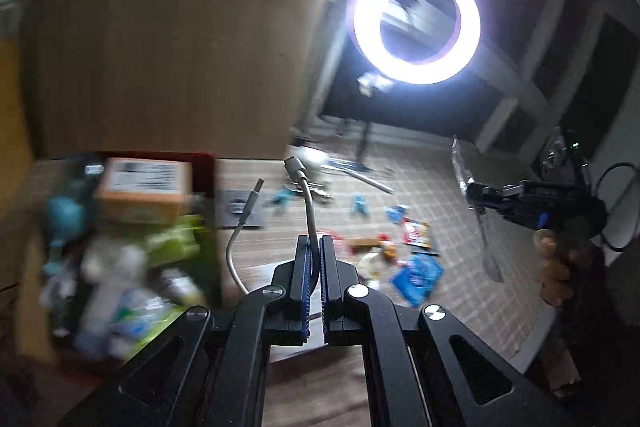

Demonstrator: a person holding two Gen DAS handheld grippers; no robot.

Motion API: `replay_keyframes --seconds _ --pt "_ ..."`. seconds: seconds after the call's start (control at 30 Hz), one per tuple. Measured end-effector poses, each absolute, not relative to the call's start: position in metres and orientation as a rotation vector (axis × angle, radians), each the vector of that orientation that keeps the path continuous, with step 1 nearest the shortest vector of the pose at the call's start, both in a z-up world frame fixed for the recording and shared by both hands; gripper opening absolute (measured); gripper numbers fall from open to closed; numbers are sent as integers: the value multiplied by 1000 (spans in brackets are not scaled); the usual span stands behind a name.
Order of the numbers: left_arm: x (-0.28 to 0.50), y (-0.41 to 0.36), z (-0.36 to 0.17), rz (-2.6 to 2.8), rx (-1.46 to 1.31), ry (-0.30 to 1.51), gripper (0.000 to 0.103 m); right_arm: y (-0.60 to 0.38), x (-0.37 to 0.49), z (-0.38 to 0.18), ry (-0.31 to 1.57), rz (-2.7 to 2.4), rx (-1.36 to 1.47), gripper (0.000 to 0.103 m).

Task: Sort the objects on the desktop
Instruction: 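Carry the cable into the red bin with the left tool while the right tool drops the bag there, then move both open tools back over the remaining items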

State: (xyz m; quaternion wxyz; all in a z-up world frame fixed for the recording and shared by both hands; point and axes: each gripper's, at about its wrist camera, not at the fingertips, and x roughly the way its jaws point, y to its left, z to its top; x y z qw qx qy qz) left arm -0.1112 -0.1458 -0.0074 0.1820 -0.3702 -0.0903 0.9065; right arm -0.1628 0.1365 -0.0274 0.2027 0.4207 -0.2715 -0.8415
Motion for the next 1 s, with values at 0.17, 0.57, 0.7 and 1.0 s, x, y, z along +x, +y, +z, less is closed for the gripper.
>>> replay_keyframes --seconds 0.17,0.57,0.7,1.0 --pt "-92 -204 -4 2689 -1046 -251 3 42 -171 -23 -674 -2238 1161 9" --pt "-112 -266 -21 2790 -1115 -260 5 -120 -198 -49 -521 -2098 1223 12" --pt "-119 -284 -28 2817 -1137 -268 15 -128 -206 -51 -429 -2178 1288 31" --pt "-107 -279 -25 2776 -1112 -304 15 -76 -200 -45 -386 -2274 1243 32"
